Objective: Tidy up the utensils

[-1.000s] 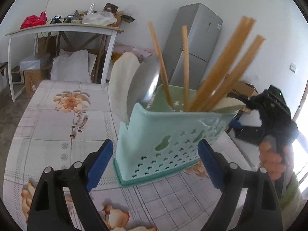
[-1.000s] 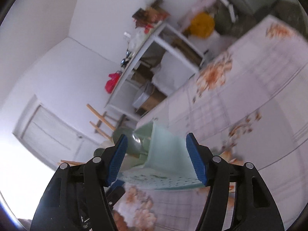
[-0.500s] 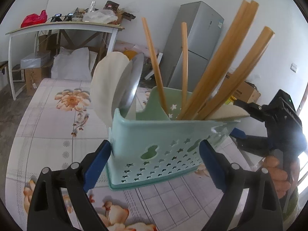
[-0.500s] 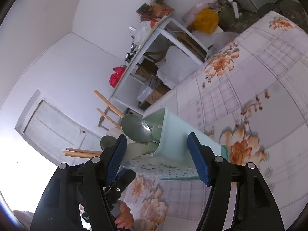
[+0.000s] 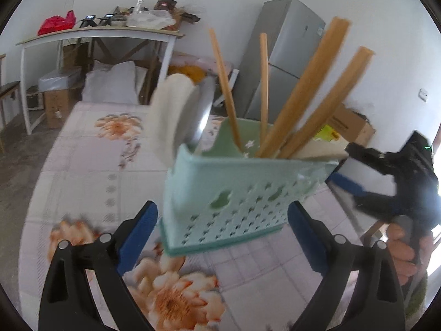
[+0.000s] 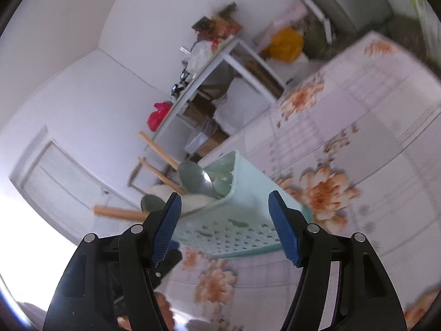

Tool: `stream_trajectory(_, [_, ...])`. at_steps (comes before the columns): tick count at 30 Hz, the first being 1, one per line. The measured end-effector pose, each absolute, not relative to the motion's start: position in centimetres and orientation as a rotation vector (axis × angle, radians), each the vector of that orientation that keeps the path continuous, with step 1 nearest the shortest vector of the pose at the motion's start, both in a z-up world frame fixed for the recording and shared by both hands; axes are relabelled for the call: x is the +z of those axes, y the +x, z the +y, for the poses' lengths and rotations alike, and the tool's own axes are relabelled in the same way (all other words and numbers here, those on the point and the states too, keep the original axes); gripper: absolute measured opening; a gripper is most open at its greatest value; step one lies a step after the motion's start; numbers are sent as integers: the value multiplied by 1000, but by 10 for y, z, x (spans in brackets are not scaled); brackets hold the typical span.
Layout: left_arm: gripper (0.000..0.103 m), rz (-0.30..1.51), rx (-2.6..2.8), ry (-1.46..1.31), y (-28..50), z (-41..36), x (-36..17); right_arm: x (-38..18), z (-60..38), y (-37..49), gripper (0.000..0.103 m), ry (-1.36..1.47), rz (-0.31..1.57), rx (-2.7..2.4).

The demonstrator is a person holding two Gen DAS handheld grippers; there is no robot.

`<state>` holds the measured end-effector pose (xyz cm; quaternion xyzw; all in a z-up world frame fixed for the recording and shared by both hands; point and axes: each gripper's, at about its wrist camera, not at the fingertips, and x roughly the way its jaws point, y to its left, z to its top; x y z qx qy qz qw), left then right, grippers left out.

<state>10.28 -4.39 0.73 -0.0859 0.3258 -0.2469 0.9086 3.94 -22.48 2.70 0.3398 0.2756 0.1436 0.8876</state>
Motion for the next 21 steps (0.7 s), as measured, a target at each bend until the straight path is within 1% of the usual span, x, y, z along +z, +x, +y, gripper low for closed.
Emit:
stream_trajectory(3, [97, 662, -463, -139, 84, -38, 9, 34, -207, 13, 68, 575, 561, 226])
stream_trajectory(6, [97, 654, -415, -96, 64, -33, 11, 26, -184, -5, 73, 446, 602, 173])
stream_trajectory(8, [97, 645, -368, -63, 53, -32, 13, 21, -167, -14, 80, 349, 624, 124])
stream_trajectory(13, [97, 620, -285, -44, 38, -28, 18, 6, -140, -29, 87, 164, 646, -8])
stream_trajectory(21, [97, 599, -118, -27, 29, -20, 24, -1, -126, -38, 89, 56, 642, -129])
